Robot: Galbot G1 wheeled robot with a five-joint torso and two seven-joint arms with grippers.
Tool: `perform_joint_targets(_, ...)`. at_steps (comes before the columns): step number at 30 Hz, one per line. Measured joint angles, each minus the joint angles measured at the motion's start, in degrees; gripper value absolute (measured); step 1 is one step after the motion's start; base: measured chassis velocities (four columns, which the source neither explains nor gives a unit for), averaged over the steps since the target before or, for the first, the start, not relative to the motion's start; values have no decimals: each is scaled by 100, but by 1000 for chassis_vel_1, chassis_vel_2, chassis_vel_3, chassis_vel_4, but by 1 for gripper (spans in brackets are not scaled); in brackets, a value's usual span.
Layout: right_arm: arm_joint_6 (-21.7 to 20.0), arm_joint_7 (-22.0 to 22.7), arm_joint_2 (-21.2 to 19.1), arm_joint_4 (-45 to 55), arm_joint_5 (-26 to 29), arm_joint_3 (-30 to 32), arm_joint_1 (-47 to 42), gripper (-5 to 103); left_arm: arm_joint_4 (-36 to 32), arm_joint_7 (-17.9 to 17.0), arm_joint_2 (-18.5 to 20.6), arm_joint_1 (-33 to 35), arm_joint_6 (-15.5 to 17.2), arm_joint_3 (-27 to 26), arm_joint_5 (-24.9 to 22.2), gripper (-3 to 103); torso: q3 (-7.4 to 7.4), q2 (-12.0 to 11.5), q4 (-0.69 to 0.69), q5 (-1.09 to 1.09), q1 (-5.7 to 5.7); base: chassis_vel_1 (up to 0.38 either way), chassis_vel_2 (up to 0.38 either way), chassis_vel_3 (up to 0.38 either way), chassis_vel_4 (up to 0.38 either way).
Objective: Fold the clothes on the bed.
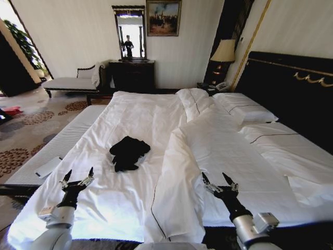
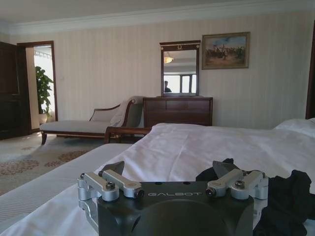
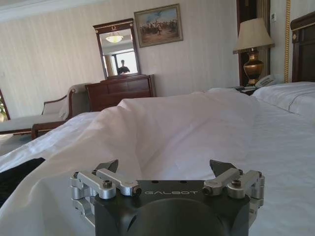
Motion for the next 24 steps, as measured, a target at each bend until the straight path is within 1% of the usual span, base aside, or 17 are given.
perform_joint_targets(1, 91, -36, -31, -3, -34, 36, 133, 100, 8, 1, -3, -15, 0, 9, 15, 100, 0, 0, -1, 2, 0, 0, 0, 0, 0)
perform_joint_targets(2, 226, -69, -75, -4, -151, 84, 284, 100, 12, 1, -6, -27, 0, 19, 27, 100, 0, 0, 2, 1, 0, 0, 0, 0, 0)
perform_joint_targets(3, 226, -69, -75, -4, -151, 84, 284, 100, 12, 1, -6, -27, 0, 19, 27, 100, 0, 0, 2, 1, 0, 0, 0, 0, 0)
perform_joint_targets(4, 312, -85, -101, -4, -240, 108, 360, 100, 13, 2, -8, -32, -1, 21, 34, 100, 0, 0, 3, 1, 0, 0, 0, 0, 0)
perform_joint_targets(5, 479, -124, -166, -6, -367, 138, 480, 100, 7, -1, -11, -35, 1, 23, 42, 100, 0, 0, 4, 1, 0, 0, 0, 0, 0)
perform_joint_targets(8, 599, -172, -196, -9, -418, 138, 505, 100, -21, -1, -11, -27, 4, 16, 43, 100, 0, 0, 2, 0, 0, 0, 0, 0, 0)
perform_joint_targets(10, 719, -182, -183, -21, -617, 113, 545, 100, -33, -1, -16, -16, 7, 7, 44, 100, 0, 0, 0, 0, 0, 0, 0, 0, 0)
perform_joint_targets(14, 802, -194, -146, -136, -746, 85, 567, 100, -58, -1, -38, 0, 11, 7, 64, 100, 0, 0, 2, 1, 0, 0, 0, 0, 0)
perform_joint_targets(18, 807, -202, -151, -239, -761, 86, 609, 100, -64, -4, -52, -4, 21, 21, 93, 100, 0, 0, 1, 0, 0, 0, 0, 0, 0)
perform_joint_targets(24, 934, -189, -125, -647, -1154, 129, 816, 100, -118, -16, -61, -6, 32, 28, 127, 100, 0, 0, 2, 1, 0, 0, 0, 0, 0)
